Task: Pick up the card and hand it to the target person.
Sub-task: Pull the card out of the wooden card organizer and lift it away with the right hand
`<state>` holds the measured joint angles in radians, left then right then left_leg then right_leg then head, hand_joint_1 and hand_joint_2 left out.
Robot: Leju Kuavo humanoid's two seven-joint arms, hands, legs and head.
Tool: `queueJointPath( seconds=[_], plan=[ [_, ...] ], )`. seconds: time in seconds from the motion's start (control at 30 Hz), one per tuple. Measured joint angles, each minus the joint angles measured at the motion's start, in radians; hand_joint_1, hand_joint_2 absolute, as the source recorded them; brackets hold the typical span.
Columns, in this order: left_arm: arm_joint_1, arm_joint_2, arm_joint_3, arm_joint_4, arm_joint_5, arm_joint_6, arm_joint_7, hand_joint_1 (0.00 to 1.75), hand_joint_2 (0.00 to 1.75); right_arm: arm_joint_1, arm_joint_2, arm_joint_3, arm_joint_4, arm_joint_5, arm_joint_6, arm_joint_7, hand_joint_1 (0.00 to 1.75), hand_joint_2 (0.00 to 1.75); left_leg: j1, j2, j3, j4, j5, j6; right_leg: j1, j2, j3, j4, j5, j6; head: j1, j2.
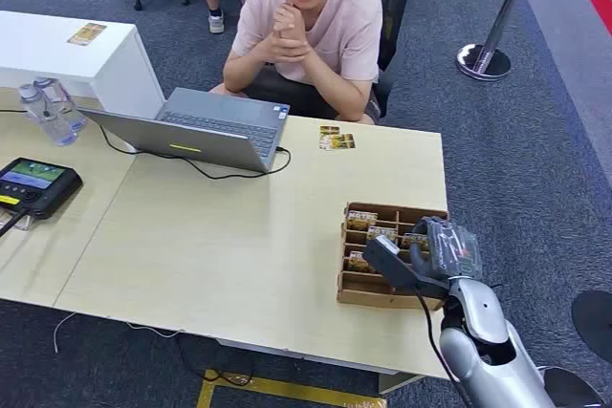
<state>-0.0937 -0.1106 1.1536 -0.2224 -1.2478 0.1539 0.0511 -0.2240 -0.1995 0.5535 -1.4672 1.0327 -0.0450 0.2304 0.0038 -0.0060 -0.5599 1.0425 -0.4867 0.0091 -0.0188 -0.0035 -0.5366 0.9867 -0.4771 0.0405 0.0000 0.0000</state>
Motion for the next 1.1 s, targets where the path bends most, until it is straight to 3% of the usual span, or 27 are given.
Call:
queueJointPath(
  seconds=[0.17, 0.27, 0.33, 0.47, 1.1],
  plan=[
    [0.0, 0.0, 0.0, 0.0, 0.0, 0.0, 0.001, 0.0, 0.0, 0.0, 0.0, 0.0, 0.001, 0.0, 0.002, 0.0, 1.1, 1.75, 0.0, 0.0, 0.0, 0.0, 0.0, 0.0, 0.0, 0.0, 0.0, 0.0, 0.0, 0.0, 0.0, 0.0],
    [0.0, 0.0, 0.0, 0.0, 0.0, 0.0, 0.002, 0.0, 0.0, 0.0, 0.0, 0.001, 0.003, 0.0, 0.006, 0.0, 1.43, 1.75, 0.0, 0.0, -0.001, 0.0, 0.0, 0.0, 0.0, 0.0, 0.0, 0.0, 0.0, 0.0, 0.0, 0.0],
    [0.0, 0.0, 0.0, 0.0, 0.0, 0.0, 0.001, 0.0, 0.0, -0.001, 0.0, 0.001, 0.006, 0.0, 0.007, 0.0, 1.52, 1.75, 0.0, 0.0, -0.001, 0.0, 0.0, 0.0, 0.0, 0.0, 0.0, 0.0, 0.0, 0.0, 0.0, 0.0],
    [0.0, 0.0, 0.0, 0.0, 0.0, 0.0, -0.007, 0.0, 1.75, -0.008, 0.0, 0.009, 0.008, 0.0, 0.007, 0.0, 1.55, 1.75, 0.0, 0.0, -0.001, 0.001, 0.0, 0.001, 0.0, 0.0, 0.0, 0.0, 0.0, 0.0, 0.0, 0.0],
    [0.0, 0.0, 0.003, 0.0, 0.012, 0.016, -0.044, 0.0, 1.75, -0.021, 0.0, 0.023, 0.014, 0.0, -0.004, -0.017, 1.52, 1.75, 0.0, 0.0, -0.003, 0.003, 0.0, 0.003, 0.0, 0.0, -0.001, 0.0, 0.002, 0.004, 0.0, 0.0]
  ],
)
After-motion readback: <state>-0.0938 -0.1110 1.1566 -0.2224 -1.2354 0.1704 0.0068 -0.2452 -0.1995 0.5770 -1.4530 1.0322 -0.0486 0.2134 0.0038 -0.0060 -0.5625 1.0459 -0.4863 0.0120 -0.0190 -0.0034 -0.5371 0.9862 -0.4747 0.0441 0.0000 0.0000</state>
